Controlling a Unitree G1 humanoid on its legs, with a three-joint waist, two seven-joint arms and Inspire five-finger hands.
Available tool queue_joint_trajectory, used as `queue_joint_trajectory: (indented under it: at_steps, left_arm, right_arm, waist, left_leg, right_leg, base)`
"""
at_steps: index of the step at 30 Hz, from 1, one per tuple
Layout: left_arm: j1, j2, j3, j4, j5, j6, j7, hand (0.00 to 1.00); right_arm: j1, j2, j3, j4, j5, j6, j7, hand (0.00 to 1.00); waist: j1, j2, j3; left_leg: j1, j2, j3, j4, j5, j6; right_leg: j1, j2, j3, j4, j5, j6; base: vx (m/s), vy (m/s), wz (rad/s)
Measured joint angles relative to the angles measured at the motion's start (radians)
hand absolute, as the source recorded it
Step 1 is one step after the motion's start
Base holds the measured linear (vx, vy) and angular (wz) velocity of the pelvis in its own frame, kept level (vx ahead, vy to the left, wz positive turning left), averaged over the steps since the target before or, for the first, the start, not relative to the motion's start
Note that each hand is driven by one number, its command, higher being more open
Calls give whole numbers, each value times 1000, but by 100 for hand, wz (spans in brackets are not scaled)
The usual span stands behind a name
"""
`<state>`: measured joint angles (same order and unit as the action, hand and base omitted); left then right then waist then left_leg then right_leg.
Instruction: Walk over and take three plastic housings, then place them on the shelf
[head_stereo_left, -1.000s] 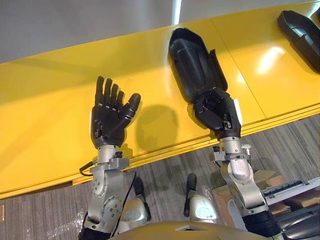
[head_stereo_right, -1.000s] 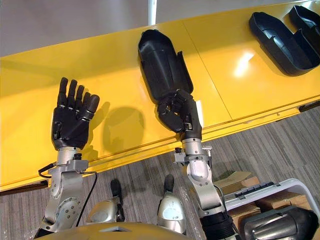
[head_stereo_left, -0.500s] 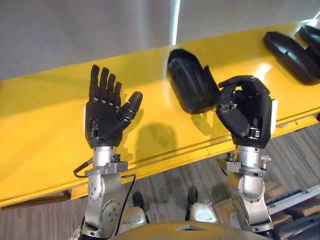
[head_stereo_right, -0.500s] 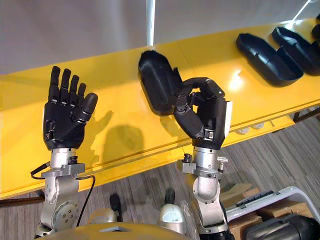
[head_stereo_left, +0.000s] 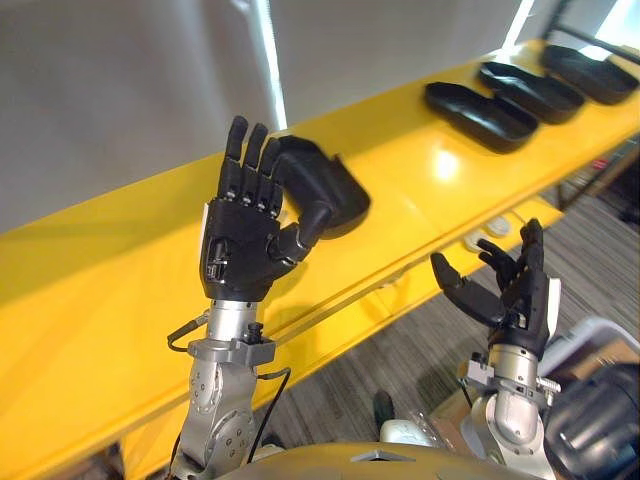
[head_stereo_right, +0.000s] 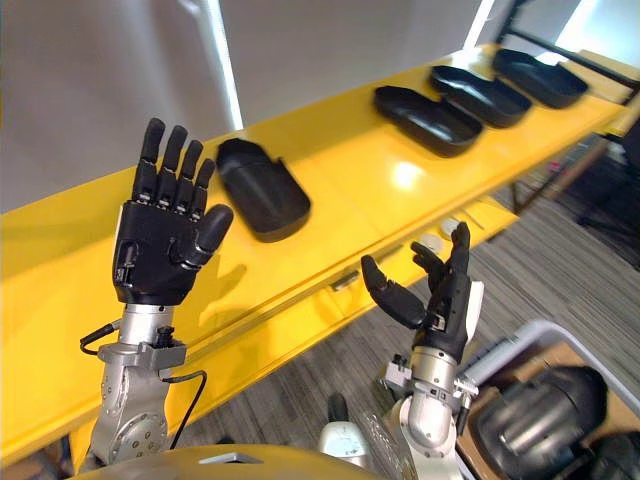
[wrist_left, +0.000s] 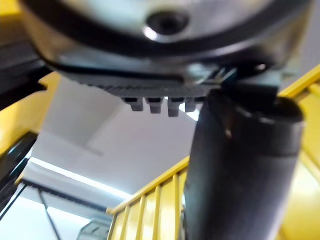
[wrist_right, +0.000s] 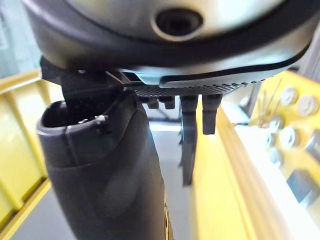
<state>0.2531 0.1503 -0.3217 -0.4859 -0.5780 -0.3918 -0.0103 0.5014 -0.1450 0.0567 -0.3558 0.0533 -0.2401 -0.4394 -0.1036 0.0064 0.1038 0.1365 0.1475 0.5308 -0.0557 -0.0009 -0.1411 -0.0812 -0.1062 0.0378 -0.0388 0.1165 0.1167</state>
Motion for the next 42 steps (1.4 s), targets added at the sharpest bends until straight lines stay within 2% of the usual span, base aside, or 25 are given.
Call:
queue_joint_trajectory:
  at_steps: [2,3,5,6,8,9,13,18,22,25,26,27,28,30,31,32,33,35,36,37,38,39,40,41,42]
  left_arm:
    - [-13,19,-20,33,4,-2,45,100]
    - [-19,24,-28,57,9,-1,68,100]
    - [-17,25,-40,82,43,1,148,100]
    - [-11,25,-46,84,60,4,184,100]
    - [-1,25,-44,84,81,5,196,100]
    - [-2,24,-39,83,81,5,192,100]
    - [15,23,-11,83,81,5,182,100]
    - [25,25,-22,86,81,-3,186,100]
    - [6,24,-49,90,81,-28,199,100]
    - [26,30,-48,89,82,-34,189,100]
    - [41,36,-50,87,92,-35,185,100]
    - [58,54,-45,87,122,-34,189,100]
    - [68,62,-41,90,123,-33,196,100]
    - [73,58,-29,94,122,-21,218,100]
    - [72,57,-16,94,119,-16,222,100]
    - [70,56,5,98,116,-12,225,100]
    - [70,53,18,106,115,-12,227,100]
    - [68,51,43,124,116,-11,228,100]
    - [69,50,46,127,114,-11,228,100]
    - [78,44,56,127,109,-11,226,100]
    - [78,44,58,127,106,-11,225,100]
    - [78,44,66,125,96,-11,215,100]
    - [76,42,69,130,86,-10,209,100]
    - [76,21,63,139,58,5,202,100]
    - [79,-14,40,141,25,8,190,100]
  right_arm:
    - [11,-18,-17,11,9,0,22,100]
    - [15,-31,-30,11,12,0,34,100]
    - [0,-96,-46,12,53,-7,68,100]
    - [-13,-135,-50,16,95,-14,82,100]
    - [-26,-157,-65,40,155,-32,91,100]
    - [-28,-154,-65,45,176,-32,91,100]
    - [-25,-118,17,117,196,-32,140,100]
    - [-68,-116,95,163,196,-32,175,100]
    - [-103,-98,102,231,203,-30,127,100]
    - [-62,-45,122,231,200,-33,132,100]
    - [-34,-33,138,231,201,-36,154,100]
    - [-21,-36,160,231,204,-37,200,100]
    - [-16,-44,178,231,208,-37,231,100]
    - [-43,-75,221,233,210,-39,274,100]
    - [-83,-95,255,240,206,-41,278,100]
    - [-166,-105,314,273,195,-52,270,100]
    - [-231,-102,357,307,187,-57,259,100]
    - [-334,-63,436,364,176,-56,224,100]
    - [-347,-51,448,369,165,-56,216,100]
    - [-375,-35,471,372,146,-55,202,100]
    - [-382,-31,475,373,145,-55,194,100]
    - [-385,-23,475,372,121,-54,181,100]
    - [-382,-20,471,373,109,-50,174,100]
    - [-369,-21,446,373,110,-41,171,100]
    - [-345,-46,408,372,112,-32,180,100]
  waist:
    - [-16,-8,-2]
    - [-18,-6,-2]
    - [-6,16,3]
    - [-5,34,8]
    - [-6,63,4]
    - [-6,69,5]
    - [15,38,26]
    - [24,63,50]
    - [47,70,108]
    - [48,39,156]
    - [50,20,173]
    - [63,6,188]
    - [75,10,194]
    - [86,25,194]
    - [97,35,192]
    - [106,42,194]
    - [121,56,198]
    - [151,56,196]
    - [161,50,194]
    - [172,36,184]
    - [174,29,178]
    - [179,5,164]
    - [179,1,160]
    - [173,11,148]
    - [158,23,136]
  left_leg:
    - [-3,27,34,94,-62,-5]
    - [-9,44,4,164,-111,12]
    - [-25,60,-194,304,-245,63]
    - [-26,55,-310,354,-308,64]
    - [-24,39,-395,385,-358,56]
    - [-25,26,-389,387,-370,52]
    - [-44,-34,-369,400,-376,70]
    - [-126,-52,-445,473,-387,89]
    - [-119,-53,-482,509,-389,90]
    - [-87,-63,-460,555,-413,103]
    - [-80,-64,-437,591,-429,114]
    - [-80,-51,-391,600,-429,128]
    - [-85,-34,-357,604,-428,135]
    - [-116,8,-314,594,-391,128]
    - [-128,32,-295,584,-366,118]
    - [-134,72,-273,566,-336,108]
    - [-136,102,-258,555,-317,93]
    - [-135,156,-239,524,-271,52]
    - [-136,167,-235,513,-254,42]
    - [-152,197,-233,488,-213,4]
    - [-165,210,-233,485,-197,-14]
    - [-184,235,-236,479,-167,-58]
    - [-190,251,-240,468,-149,-78]
    - [-187,271,-253,404,-93,-81]
    - [-178,284,-253,333,-33,-83]
  right_leg:
    - [-7,25,67,1,8,-7]
    - [-8,43,110,6,9,-9]
    - [-13,95,224,17,9,-23]
    - [-13,118,273,22,11,-25]
    - [-21,141,320,25,20,-14]
    - [-29,134,333,25,27,-3]
    - [-43,72,347,6,45,25]
    - [-61,39,274,17,48,29]
    - [-60,43,219,93,46,30]
    - [-40,44,237,137,48,33]
    - [-33,43,234,139,63,54]
    - [-32,38,232,104,110,68]
    - [-46,41,183,136,91,44]
    - [-99,40,39,322,-27,-38]
    - [-113,24,-12,396,-65,-63]
    - [-108,-19,-75,488,-102,-111]
    - [-97,-59,-103,562,-121,-136]
    - [-51,-182,-133,674,-132,-135]
    - [-36,-216,-134,683,-132,-135]
    - [-4,-279,-136,669,-129,-137]
    - [7,-293,-138,640,-122,-134]
    - [37,-295,-143,534,-10,-142]
    - [47,-280,-147,506,-62,-83]
    - [55,-254,-191,470,-160,-9]
    - [53,-238,-229,441,-218,75]
  base:
    - [73,-59,-111]
    - [64,-66,-166]
    - [-6,36,-185]
    - [-57,147,-153]
    - [-61,154,-101]
    - [-88,178,-54]
    - [-103,155,-16]
    - [-24,66,39]
    - [-25,-19,25]
    - [-153,28,-31]
    - [-331,42,-79]
    - [-398,-4,-99]
    - [-359,-38,-89]
    - [-250,-21,-74]
    - [-178,-14,-87]
    - [-151,-70,-82]
    - [-160,-156,-75]
    - [-133,-259,-54]
    - [-108,-443,-43]
    - [-84,-433,-31]
    - [-112,-598,-41]
    - [-88,-467,-35]
    - [-118,-607,-46]
    - [-96,-600,-46]
    - [-85,-578,-41]
